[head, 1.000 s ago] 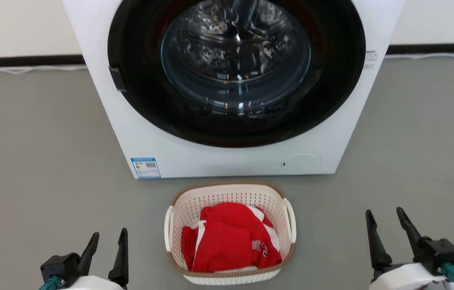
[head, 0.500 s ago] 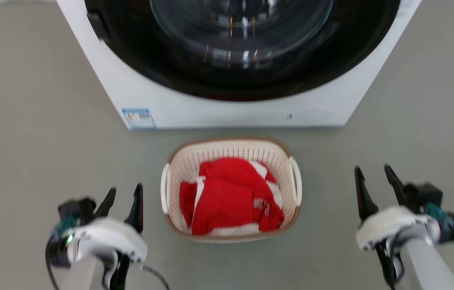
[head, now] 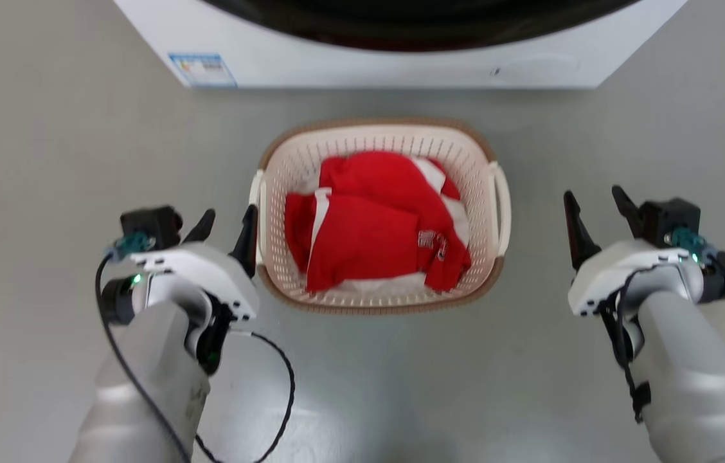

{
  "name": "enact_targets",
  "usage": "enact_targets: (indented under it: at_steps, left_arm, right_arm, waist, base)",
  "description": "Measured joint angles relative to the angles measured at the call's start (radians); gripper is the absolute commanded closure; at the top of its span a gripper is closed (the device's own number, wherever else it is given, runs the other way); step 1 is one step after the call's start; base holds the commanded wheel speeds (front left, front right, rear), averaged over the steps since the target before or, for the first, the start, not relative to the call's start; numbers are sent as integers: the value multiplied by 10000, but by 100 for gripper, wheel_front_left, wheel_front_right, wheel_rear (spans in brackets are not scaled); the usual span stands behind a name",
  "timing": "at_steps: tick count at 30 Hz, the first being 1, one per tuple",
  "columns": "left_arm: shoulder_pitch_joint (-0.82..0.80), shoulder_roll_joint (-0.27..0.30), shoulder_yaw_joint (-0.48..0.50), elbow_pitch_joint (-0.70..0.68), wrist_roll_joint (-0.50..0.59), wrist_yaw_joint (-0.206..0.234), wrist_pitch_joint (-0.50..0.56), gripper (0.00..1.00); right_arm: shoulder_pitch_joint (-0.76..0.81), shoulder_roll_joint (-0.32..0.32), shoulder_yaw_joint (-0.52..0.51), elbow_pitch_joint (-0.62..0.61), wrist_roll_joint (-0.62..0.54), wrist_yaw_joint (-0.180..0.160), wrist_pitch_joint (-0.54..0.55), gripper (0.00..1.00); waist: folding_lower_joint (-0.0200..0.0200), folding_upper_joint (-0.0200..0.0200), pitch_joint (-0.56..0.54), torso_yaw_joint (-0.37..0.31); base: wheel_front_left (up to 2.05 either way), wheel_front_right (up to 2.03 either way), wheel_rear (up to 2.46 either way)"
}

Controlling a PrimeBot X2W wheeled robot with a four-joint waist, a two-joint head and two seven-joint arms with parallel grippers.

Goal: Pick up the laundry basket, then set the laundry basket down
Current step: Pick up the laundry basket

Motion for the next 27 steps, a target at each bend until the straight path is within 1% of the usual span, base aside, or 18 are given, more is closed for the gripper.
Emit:
enact_targets:
  at_steps: [5,11,21,27]
  left_arm:
    - [-869,-44,-378,706,-146,0,105,0]
    - [-1623,-96,-746,1204,-397,0,13,0]
    - [-2447,-88,-1383,1910,-458,0,-88,0]
    - [-2951,-90,-1561,2255,-441,0,-161,0]
  right_arm:
    - [-761,-8,-75,593,-301,0,-2,0]
    - [-1450,8,-111,976,-518,0,-8,0]
    - [-2054,86,-79,1009,-773,0,-10,0]
    - [-2185,119,10,1012,-773,0,-10,0]
  waist:
    - [0,0,767,109]
    - [0,0,1518,190]
    - [0,0,2451,216]
    - [0,0,2907,244]
  base:
    - [0,0,0]
    - [0,0,0]
    - [0,0,0]
    - [0,0,0]
